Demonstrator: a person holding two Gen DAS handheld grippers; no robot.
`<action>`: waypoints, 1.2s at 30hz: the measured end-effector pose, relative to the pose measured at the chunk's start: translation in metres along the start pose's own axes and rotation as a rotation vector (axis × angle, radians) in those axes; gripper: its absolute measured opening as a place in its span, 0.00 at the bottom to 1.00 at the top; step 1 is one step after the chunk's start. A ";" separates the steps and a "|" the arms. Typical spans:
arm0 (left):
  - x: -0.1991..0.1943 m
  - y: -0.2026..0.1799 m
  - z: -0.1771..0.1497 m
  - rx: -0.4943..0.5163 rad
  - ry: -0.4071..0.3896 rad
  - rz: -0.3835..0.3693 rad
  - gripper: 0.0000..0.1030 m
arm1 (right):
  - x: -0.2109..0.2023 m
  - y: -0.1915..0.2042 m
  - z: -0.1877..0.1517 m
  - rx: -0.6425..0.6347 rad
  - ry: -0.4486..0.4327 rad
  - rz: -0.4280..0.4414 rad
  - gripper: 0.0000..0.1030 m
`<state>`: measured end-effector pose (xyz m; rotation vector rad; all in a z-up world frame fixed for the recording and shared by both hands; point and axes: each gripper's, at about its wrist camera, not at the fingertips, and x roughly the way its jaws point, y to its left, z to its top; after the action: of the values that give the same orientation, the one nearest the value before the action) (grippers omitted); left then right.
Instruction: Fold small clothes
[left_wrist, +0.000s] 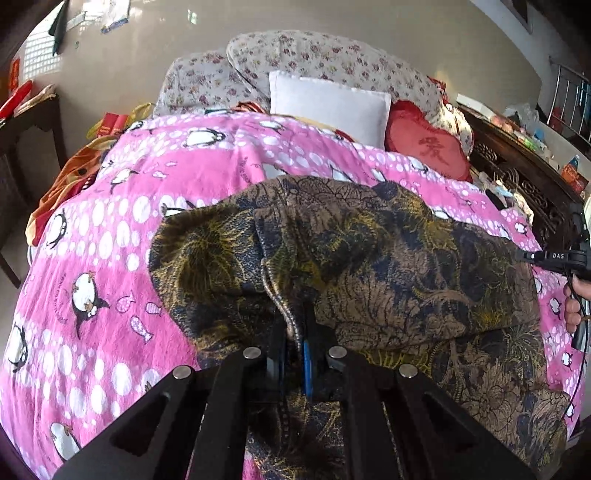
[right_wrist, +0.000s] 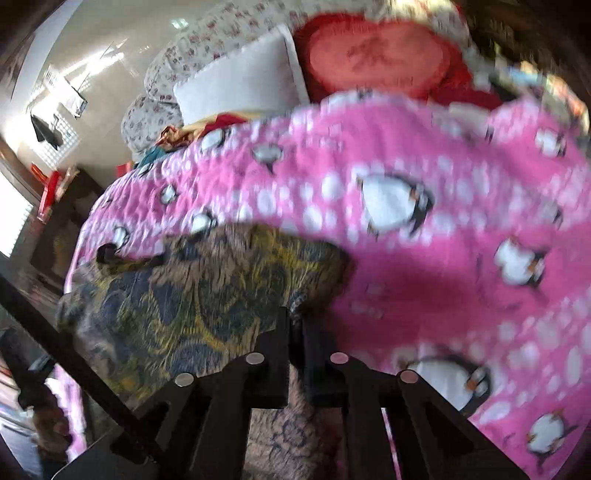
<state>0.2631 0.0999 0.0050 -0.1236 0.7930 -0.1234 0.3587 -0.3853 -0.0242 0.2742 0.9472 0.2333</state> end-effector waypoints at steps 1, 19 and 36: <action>-0.004 0.000 -0.003 -0.003 -0.024 0.006 0.06 | -0.003 0.005 0.004 -0.031 -0.030 -0.019 0.04; -0.020 0.025 -0.020 -0.172 -0.078 0.107 0.16 | -0.035 0.056 -0.017 -0.264 -0.145 -0.198 0.51; 0.069 0.006 0.021 -0.088 0.089 0.136 0.13 | 0.036 0.080 -0.080 -0.460 0.154 -0.301 0.64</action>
<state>0.3266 0.0960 -0.0301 -0.1476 0.8935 0.0348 0.3076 -0.2888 -0.0697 -0.3124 1.0445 0.1898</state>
